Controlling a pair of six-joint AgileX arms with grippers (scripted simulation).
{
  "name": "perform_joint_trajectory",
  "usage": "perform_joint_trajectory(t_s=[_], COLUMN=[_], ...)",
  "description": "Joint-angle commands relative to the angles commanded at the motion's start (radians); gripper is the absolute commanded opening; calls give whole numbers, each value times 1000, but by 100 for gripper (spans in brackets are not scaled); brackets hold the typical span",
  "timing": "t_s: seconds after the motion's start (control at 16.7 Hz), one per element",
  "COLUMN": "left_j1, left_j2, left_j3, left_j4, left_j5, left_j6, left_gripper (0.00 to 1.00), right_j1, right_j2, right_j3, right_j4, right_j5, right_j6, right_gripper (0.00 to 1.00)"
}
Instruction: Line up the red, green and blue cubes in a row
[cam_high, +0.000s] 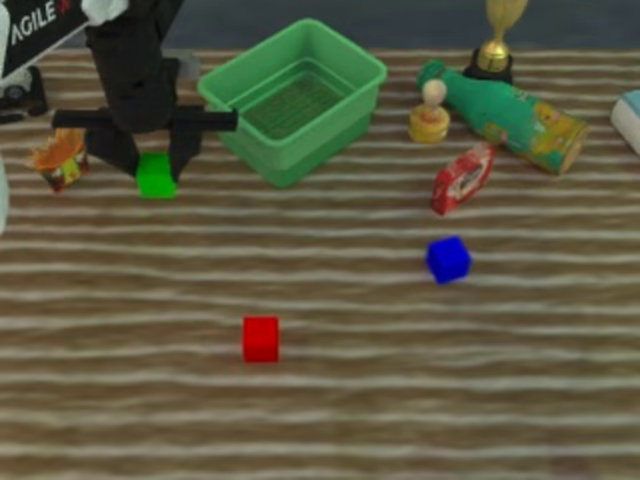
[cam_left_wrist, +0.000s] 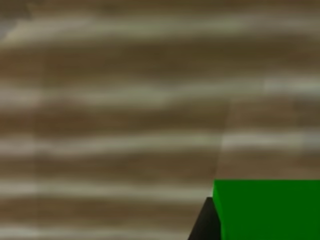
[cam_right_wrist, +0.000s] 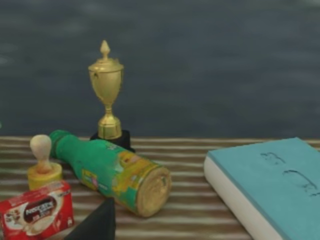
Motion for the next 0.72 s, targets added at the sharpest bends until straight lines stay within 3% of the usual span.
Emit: perform_joint_trajectory(t_s=[0.3, 0.72], left_j1=[-75, -407], left_j2=[-25, -154], left_j3=[-34, -215], left_j4=[11, 45], left_j5=[-3, -8], left_j6=[-69, -451], left_gripper=[0, 0], right_j1=[0, 0], right_j2=[0, 0], right_j3=[0, 0], right_j4=[0, 0], right_j5=[0, 0], right_j6=[0, 0], right_gripper=[100, 100])
